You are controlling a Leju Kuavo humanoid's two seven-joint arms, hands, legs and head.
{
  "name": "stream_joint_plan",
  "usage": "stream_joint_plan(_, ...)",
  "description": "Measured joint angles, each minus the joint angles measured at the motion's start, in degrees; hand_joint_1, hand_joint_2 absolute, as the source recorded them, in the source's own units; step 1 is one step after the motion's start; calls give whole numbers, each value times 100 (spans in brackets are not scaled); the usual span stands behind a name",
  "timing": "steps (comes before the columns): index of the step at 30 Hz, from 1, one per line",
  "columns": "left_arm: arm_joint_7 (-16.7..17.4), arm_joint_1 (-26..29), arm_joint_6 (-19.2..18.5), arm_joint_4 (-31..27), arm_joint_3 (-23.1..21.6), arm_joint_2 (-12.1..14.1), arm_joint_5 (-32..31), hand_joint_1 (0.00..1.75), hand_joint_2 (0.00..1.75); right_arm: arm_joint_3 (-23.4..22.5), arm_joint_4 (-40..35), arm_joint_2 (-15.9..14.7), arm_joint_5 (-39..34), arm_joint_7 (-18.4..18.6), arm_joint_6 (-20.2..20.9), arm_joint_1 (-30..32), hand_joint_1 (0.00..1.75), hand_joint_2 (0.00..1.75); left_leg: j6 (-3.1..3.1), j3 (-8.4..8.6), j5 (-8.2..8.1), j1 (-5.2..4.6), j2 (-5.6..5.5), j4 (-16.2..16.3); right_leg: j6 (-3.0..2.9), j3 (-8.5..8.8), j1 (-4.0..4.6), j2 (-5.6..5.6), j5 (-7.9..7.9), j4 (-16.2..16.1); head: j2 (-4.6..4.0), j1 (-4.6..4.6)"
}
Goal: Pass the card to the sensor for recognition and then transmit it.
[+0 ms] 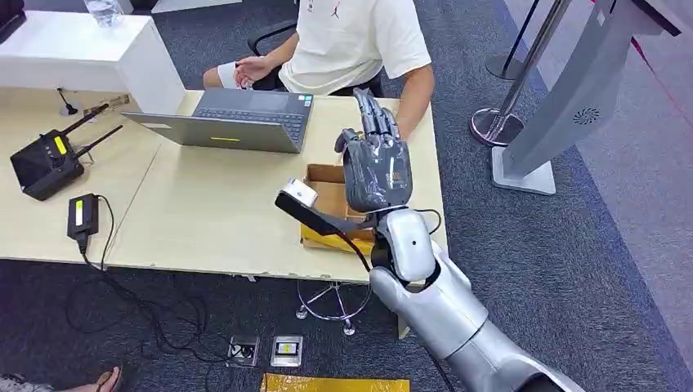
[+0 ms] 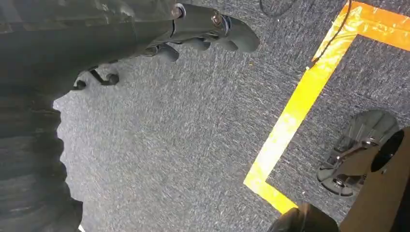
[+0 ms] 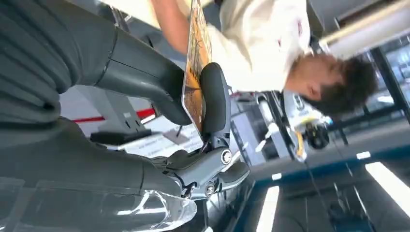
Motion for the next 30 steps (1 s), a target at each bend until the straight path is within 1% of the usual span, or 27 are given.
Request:
stream_joint_plan(7, -2, -43, -33, 0, 0, -11, -35, 0, 175, -15, -107, -15, 4, -155, 79, -219, 175, 175, 0, 1, 1, 1, 0, 0, -1, 3, 1, 0, 3, 1, 0, 0)
stream_joint_plan(13, -9, -35, -17, 2, 4, -22, 35, 0, 175, 33, 7, 114, -123, -291, 35, -255, 175, 175, 0, -4, 1, 1, 0, -1, -1, 0, 1, -1, 2, 1, 0, 0)
stream_joint_plan(20, -11, -38, -28, 2, 4, -22, -9, 0, 175, 103, 409, 286, -17, -304, 37, -493, 175, 175, 0, -4, 1, 1, -1, -1, -1, 1, 0, -2, 3, 1, 0, 0)
stream_joint_plan(23, -11, -54, -72, 2, 4, -24, -74, 0, 175, 135, 751, 378, 201, -229, 37, -746, 175, 175, 0, -4, 2, 0, 0, -1, 0, 0, 0, 0, 4, 1, 0, 0)
stream_joint_plan(27, -11, -140, -129, 2, 0, -37, -188, 0, 175, 192, 1619, 514, 459, -157, 37, -1279, 175, 175, 1, -4, 6, 1, -2, 0, 2, 0, 1, -5, 5, 1, 0, 0)
stream_joint_plan(30, -37, -171, -146, 2, 0, -55, -223, 0, 175, 199, 2128, 582, 623, -90, 35, -1536, 175, 175, 1, -5, 6, 1, -2, 0, 1, 0, 1, -3, 6, 1, 0, 0)
